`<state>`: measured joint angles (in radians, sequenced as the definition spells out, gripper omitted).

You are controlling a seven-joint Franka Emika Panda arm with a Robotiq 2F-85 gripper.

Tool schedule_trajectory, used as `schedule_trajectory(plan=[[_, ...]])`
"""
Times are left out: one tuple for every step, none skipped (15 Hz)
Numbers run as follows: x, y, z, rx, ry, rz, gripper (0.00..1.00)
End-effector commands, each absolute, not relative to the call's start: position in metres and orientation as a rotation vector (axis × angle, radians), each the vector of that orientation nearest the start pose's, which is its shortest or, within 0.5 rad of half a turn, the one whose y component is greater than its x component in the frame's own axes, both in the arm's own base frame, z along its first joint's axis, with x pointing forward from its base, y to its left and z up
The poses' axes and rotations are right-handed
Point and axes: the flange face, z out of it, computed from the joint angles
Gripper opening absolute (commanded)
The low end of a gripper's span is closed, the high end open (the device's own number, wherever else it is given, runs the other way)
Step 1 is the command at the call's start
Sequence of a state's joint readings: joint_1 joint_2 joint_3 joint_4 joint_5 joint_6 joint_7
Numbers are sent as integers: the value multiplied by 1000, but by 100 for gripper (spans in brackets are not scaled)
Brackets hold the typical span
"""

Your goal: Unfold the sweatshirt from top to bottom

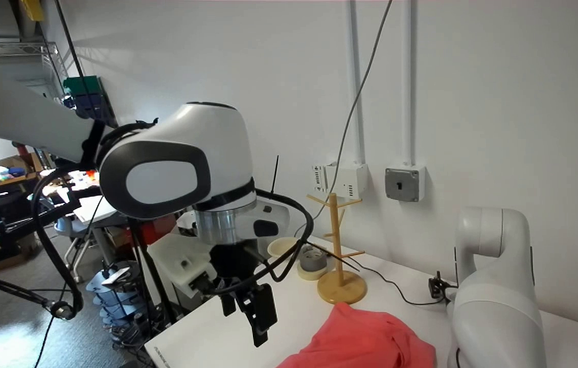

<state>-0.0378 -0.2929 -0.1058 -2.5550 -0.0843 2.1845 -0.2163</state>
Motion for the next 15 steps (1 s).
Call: schedule_trajectory(plan=[[411,-60,367,-3156,-211,124,100],[411,-59,369,-3157,-212,116,100],[415,-60,364,-3166,-195,127,100],[420,-63,354,-3167,-166,146,100],[424,-68,337,-3170,-123,172,100],[426,-72,325,-3168,-82,197,100],[430,-77,310,-3176,-37,187,100],[434,-82,297,-3175,-6,181,100],[440,-85,283,-3176,28,147,100],[445,-90,273,-3176,87,102,100],[450,-92,265,-3172,133,93,100],[435,-82,280,-3175,41,118,100],[439,-85,270,-3178,68,115,100],[442,-86,263,-3179,83,119,100],[444,-87,260,-3179,91,123,100]])
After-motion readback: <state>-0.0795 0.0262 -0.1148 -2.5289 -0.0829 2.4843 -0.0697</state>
